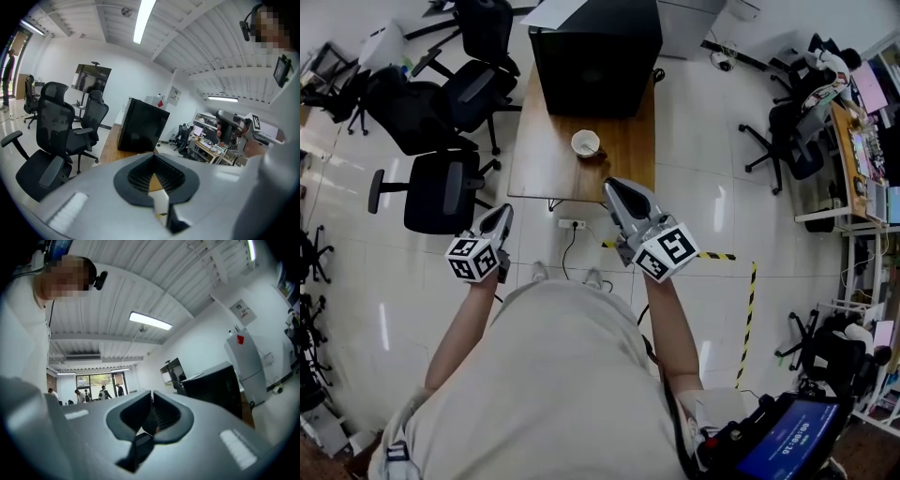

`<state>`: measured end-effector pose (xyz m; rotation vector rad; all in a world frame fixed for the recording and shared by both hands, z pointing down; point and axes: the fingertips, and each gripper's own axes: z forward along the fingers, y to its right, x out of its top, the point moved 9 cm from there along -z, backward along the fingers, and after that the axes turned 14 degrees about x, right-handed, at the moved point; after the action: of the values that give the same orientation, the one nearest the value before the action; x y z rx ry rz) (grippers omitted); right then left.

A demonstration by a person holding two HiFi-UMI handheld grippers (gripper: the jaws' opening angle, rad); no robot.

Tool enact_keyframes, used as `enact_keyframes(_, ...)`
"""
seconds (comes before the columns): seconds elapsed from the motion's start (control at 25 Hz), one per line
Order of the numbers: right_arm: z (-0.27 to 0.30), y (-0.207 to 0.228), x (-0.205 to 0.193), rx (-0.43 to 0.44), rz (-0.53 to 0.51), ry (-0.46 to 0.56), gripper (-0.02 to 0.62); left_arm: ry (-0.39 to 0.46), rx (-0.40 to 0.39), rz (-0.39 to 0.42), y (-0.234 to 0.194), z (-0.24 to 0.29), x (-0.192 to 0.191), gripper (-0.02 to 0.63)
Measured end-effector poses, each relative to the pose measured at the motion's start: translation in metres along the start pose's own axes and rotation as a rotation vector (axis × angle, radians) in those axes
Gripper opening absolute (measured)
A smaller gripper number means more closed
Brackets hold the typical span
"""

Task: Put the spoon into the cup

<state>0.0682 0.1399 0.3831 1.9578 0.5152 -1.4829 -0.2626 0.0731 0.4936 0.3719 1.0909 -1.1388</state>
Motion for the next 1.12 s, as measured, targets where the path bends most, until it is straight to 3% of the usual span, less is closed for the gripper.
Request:
enact_keyframes(0.4,-0.015,-0.010,-0.045,-0.122,0.059,-0.041,0.074,-0.037,-0.019,-0.024,-0.042,0.005,-0.012,0.003)
enact_keyframes(0.6,-0.007,-0.010,-0.071,-0.153,0.059,-0.111,0.094,-0.038,0.000,-0.037,-0.066,0.002,-0.014,0.003)
enact_keyframes(0.88,-0.016,-0.006,-0.089,-0.184,0.059,-0.191,0.112,-0.046,-0.022,-0.041,-0.058,0.012,-0.017,0.003)
enact_keyframes(1.12,-0.019,-0.009,-0.092,-0.202,0.080,-0.127,0.109,-0.082,-0.048,-0.034,-0.047,0.014,-0.031,0.003)
